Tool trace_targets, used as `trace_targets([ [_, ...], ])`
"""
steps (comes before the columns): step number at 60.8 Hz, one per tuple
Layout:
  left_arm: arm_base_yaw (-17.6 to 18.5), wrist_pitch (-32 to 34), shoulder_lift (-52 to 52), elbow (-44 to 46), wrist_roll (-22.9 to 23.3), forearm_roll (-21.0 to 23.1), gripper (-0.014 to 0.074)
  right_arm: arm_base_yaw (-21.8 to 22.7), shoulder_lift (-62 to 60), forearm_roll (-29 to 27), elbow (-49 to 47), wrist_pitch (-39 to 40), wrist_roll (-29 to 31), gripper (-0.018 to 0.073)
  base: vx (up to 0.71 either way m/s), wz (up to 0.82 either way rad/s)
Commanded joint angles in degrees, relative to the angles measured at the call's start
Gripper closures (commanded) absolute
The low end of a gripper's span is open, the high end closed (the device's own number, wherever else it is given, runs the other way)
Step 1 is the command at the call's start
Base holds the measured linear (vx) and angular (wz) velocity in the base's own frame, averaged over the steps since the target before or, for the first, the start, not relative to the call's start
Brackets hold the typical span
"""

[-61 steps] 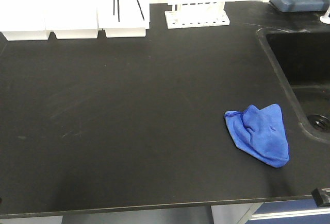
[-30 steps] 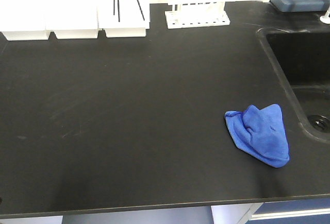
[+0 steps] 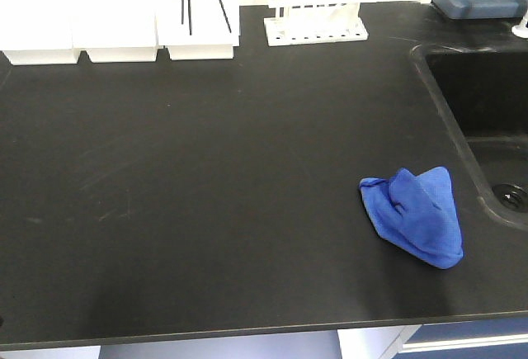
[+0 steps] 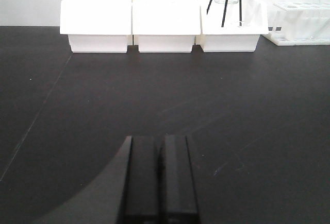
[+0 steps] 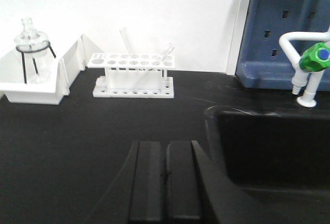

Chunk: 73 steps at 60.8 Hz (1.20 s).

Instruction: Wipe right workspace with blue cloth

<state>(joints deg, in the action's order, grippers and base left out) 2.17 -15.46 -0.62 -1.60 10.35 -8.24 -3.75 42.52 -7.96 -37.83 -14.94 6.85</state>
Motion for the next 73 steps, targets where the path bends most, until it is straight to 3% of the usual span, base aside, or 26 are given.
trace_targets([
  [1,0.3,4.9,-0.8,-1.7,0.5,-0.1,0.0602,0.2,0.4,-3.8,-2.2,5.4,-1.3,0.0567,0.00,0.00],
  [13,0.3,4.9,-0.8,-1.7,0.5,-0.1,0.0602,0.2,0.4,-4.8,-2.2,1.4,0.7,0.0536,0.00,0.00],
  [22,0.3,4.9,-0.8,-1.7,0.5,-0.1,0.0602,0.2,0.4,-4.0,-2.2,-3.0,5.9,0.0428,0.00,0.00],
  [28,0.3,4.9,-0.8,-1.7,0.5,-0.1,0.0602,0.2,0.4,-3.8,-2.2,-5.4,7.7,0.0295,0.00,0.00],
  [39,0.3,4.9,-0.8,-1.7,0.5,-0.1,0.0602,0.2,1.0,-2.2,-2.2,-7.4,7.6,-0.0051,0.00,0.00],
  [43,0.3,4.9,-0.8,-1.7,0.5,-0.1,0.0602,0.2,2.1,-2.2,-2.2,-7.8,5.8,-0.0107,0.00,0.00],
  [49,0.3,4.9,-0.8,-1.7,0.5,-0.1,0.0602,0.2,6.3,-2.2,-2.2,-10.2,4.0,-0.0109,0.00,0.00],
  [58,0.3,4.9,-0.8,-1.7,0.5,-0.1,0.0602,0.2,16.4,-2.1,-2.2,-12.6,3.6,-0.0044,0.00,0.00],
  [73,0.3,4.9,-0.8,-1.7,0.5,-0.1,0.0602,0.2,33.5,-2.1,-2.2,-10.5,5.7,0.0006,0.00,0.00],
])
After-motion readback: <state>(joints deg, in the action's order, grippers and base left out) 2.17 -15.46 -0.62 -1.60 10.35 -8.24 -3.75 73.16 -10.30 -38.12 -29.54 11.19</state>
